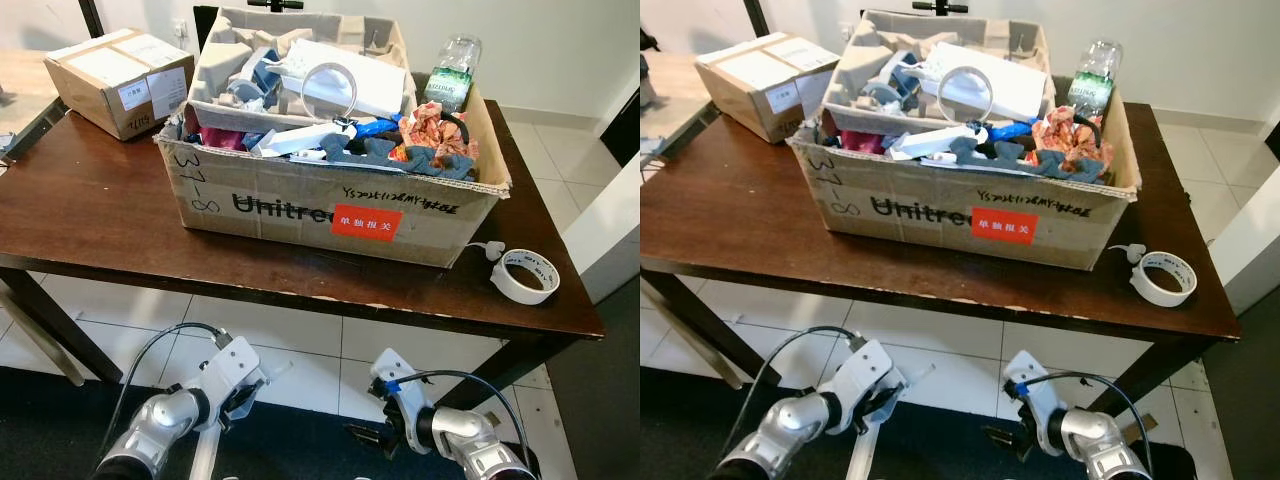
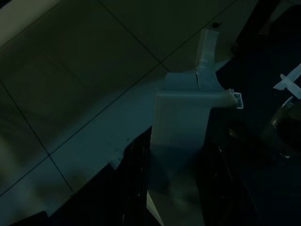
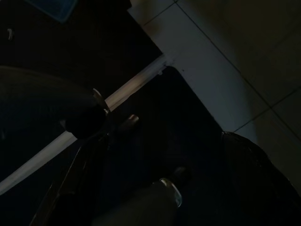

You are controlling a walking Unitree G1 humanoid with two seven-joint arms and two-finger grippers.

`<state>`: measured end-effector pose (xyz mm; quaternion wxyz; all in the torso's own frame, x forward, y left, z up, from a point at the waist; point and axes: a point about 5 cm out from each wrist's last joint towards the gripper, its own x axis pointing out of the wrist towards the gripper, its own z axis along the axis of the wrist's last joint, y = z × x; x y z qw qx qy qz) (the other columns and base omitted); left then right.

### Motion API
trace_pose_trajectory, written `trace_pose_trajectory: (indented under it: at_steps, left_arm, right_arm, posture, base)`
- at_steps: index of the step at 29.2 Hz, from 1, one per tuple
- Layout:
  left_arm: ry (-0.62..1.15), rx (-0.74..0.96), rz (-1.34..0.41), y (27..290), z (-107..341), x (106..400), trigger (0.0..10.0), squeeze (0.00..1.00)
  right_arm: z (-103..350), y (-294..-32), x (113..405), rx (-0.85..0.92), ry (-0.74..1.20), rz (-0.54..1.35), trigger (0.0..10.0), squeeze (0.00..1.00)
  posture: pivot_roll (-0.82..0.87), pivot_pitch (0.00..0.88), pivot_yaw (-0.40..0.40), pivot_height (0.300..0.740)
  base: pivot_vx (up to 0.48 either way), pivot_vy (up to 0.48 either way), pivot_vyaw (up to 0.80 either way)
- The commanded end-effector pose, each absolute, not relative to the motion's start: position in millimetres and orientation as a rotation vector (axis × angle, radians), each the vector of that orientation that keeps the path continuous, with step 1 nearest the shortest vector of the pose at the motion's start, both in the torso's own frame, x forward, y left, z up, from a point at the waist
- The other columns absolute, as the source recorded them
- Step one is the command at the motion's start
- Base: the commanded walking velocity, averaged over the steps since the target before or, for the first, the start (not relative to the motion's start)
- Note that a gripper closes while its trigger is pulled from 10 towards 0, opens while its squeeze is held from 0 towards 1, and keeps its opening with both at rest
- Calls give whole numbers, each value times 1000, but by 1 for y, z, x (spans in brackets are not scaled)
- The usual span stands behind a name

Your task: Picking trash to rubbish bin

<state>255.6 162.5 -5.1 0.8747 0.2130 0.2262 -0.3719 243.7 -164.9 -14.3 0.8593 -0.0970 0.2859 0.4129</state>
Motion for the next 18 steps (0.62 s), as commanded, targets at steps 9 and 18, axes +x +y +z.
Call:
trace_pose_trajectory:
  at_steps: [9,18]
  left_arm:
    - [419,404,-871,153,6,256,10000,0]
    - [353,326,-1070,135,31,258,10000,0]
  right_arm:
    - [-2,-159,246,-129,544,888,10000,0]
    - [50,-144,253,70,420,1188,10000,0]
  posture:
    - [17,135,-18,740]
    - [19,139,-19,740]
  base:
    - [0,0,0]
    - [0,0,0]
